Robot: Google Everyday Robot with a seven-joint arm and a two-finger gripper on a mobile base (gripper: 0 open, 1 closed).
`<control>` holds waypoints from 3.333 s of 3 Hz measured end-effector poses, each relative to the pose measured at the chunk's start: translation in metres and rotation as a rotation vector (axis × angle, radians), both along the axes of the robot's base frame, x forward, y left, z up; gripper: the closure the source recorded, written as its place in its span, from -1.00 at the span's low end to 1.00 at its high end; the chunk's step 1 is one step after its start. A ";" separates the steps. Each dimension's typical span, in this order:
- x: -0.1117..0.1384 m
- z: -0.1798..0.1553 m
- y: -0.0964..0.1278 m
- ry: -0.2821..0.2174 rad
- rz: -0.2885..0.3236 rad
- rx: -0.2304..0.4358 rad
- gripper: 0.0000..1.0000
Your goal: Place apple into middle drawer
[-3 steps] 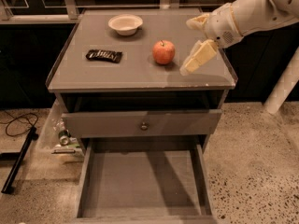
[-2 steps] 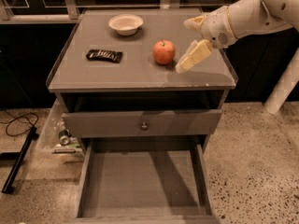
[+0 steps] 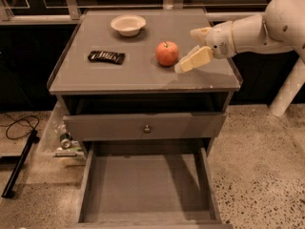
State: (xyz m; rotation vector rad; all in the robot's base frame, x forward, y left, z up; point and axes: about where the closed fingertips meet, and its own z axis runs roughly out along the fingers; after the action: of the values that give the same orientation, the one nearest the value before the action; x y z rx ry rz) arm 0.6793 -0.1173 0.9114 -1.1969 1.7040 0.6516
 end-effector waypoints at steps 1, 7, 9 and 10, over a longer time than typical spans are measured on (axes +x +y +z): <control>0.016 -0.009 0.003 0.012 -0.040 0.015 -1.00; 0.068 -0.039 0.028 -0.001 -0.064 -0.114 -0.15; 0.068 -0.039 0.028 -0.001 -0.064 -0.114 0.76; 0.068 -0.039 0.028 -0.001 -0.064 -0.114 1.00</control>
Offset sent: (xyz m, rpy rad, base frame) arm 0.0515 0.0117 -0.0173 -0.0412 -0.0148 -0.1020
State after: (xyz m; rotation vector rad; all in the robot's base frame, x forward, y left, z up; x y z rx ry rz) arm 0.7475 -0.0892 0.8722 -1.2157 1.7909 0.5214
